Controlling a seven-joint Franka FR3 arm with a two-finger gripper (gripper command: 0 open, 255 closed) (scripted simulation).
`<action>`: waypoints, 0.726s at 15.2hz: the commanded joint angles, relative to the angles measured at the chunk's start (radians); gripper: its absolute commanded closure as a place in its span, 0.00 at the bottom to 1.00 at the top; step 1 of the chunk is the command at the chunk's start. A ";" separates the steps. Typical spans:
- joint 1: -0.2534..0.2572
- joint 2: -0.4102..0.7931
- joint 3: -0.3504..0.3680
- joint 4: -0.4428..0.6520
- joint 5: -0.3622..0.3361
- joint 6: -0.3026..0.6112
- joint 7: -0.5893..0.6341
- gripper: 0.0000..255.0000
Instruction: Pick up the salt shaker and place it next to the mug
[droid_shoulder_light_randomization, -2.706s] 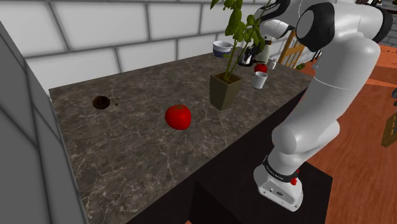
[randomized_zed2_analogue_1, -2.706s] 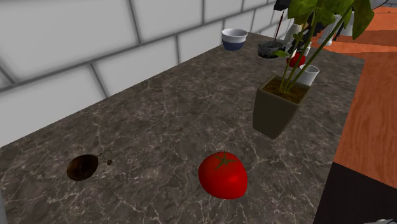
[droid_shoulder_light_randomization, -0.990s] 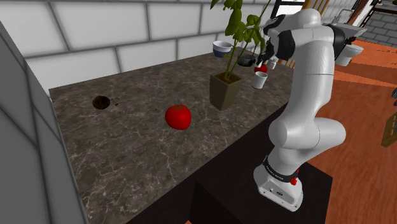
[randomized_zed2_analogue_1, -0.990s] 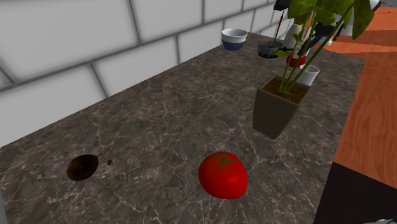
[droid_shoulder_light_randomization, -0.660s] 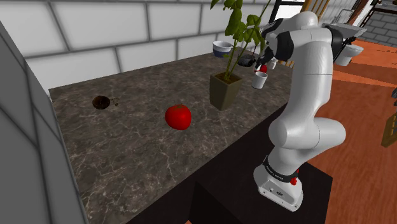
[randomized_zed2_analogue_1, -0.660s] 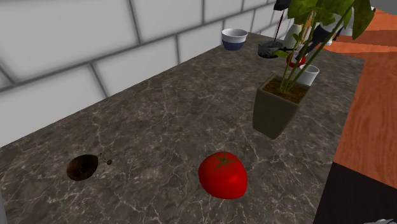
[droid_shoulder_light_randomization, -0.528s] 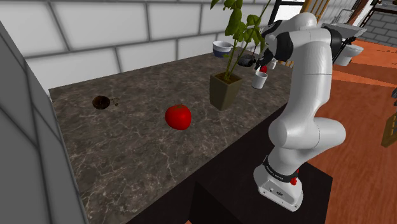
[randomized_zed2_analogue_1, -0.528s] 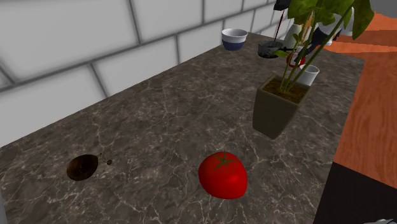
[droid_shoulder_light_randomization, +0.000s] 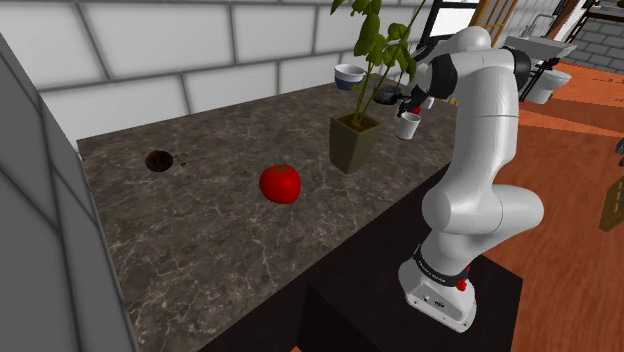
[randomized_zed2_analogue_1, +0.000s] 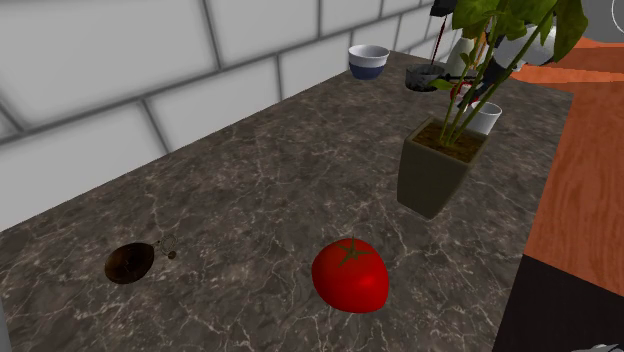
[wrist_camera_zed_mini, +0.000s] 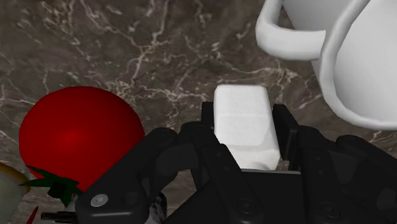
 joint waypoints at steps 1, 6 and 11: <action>-0.004 0.013 0.006 -0.007 0.010 0.019 -0.012 1.00; -0.006 0.023 0.010 -0.012 0.017 0.032 -0.019 1.00; -0.006 0.023 0.010 -0.012 0.017 0.032 -0.019 0.00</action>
